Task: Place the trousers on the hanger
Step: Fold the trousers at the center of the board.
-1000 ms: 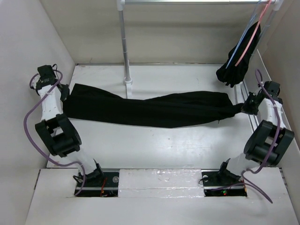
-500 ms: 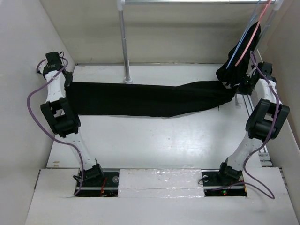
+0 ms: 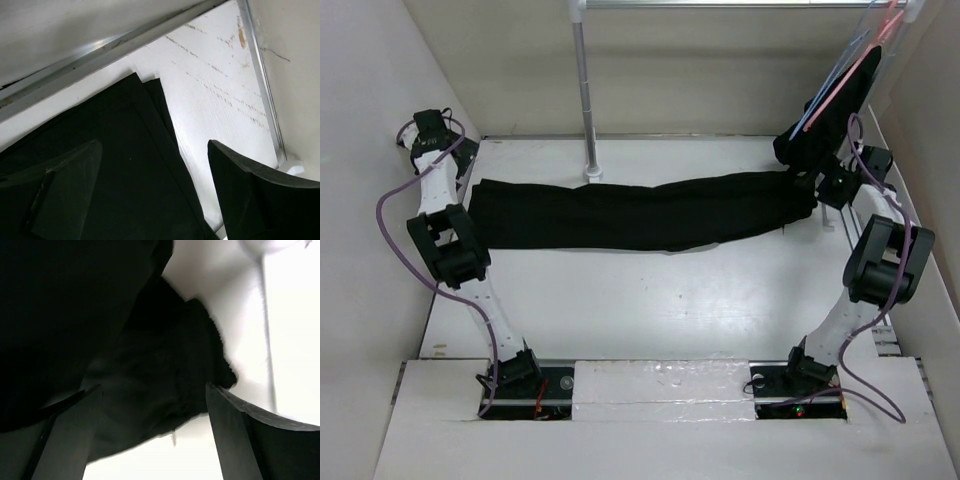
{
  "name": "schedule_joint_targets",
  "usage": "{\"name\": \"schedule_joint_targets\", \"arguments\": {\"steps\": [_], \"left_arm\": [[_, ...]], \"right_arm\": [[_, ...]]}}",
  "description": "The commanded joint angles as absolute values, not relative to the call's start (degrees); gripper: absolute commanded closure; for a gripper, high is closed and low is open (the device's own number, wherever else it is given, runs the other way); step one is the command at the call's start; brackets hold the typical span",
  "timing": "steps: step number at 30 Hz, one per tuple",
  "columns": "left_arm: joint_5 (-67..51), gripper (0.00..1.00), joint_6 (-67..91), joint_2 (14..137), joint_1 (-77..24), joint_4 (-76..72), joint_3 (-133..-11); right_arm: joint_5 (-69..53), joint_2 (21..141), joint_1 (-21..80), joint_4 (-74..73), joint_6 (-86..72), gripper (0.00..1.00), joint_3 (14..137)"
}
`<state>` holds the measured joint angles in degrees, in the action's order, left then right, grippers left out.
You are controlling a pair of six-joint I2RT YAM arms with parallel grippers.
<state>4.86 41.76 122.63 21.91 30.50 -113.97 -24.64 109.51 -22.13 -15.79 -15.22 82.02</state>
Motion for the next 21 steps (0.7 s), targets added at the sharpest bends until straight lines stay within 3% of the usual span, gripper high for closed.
{"name": "schedule_joint_targets", "arguments": {"steps": [1,4,5,6,8,9,10,11,12,14,15,18,21], "left_arm": [[4.1,0.16,38.6,113.1,22.7,29.8,-113.4],[1.4,0.17,38.3,102.5,19.9,24.7,-102.0],[1.5,0.18,38.7,99.3,18.3,22.7,-92.3],[1.2,0.18,39.0,96.0,17.8,20.4,-87.1],[0.3,0.21,41.2,88.3,17.8,15.3,-74.8],[0.4,0.23,41.7,86.5,17.8,12.9,-71.3],[-1.4,0.24,42.2,84.3,17.8,12.6,-68.7],[-1.5,0.25,42.8,84.0,17.8,12.6,-64.6],[-1.8,0.26,42.7,83.9,18.4,12.5,-63.1],[-2.7,0.26,42.8,85.5,19.5,13.6,-60.7],[-4.1,0.26,42.9,86.4,20.1,14.1,-60.2],[-5.0,0.24,42.5,88.6,21.4,14.9,-58.9],[-3.9,0.23,42.0,89.4,21.4,15.6,-58.6]], "right_arm": [[-27.9,100.1,-22.8,-9.0,-14.3,0.12,76.0],[-24.7,93.0,-23.7,-7.9,-14.3,0.21,65.9],[-23.8,89.9,-24.4,-5.9,-15.4,0.31,63.2],[-23.2,88.9,-25.3,-4.8,-16.1,0.54,58.3],[-23.6,88.2,-25.9,-0.9,-17.0,0.73,54.8],[-24.7,89.6,-25.9,-0.5,-17.1,0.91,53.8],[-25.2,91.2,-26.4,-0.5,-17.0,0.93,53.7],[-26.2,92.7,-26.5,-0.5,-16.9,0.92,54.0],[-27.8,96.1,-26.5,1.8,-17.1,0.79,54.1],[-28.6,99.1,-25.9,3.5,-17.9,0.62,55.4],[-29.1,100.5,-25.9,4.3,-18.3,0.48,55.6],[-29.4,104.1,-25.9,6.8,-20.6,0.35,56.3],[-28.6,106.3,-25.4,8.6,-23.6,0.33,56.2]]}}
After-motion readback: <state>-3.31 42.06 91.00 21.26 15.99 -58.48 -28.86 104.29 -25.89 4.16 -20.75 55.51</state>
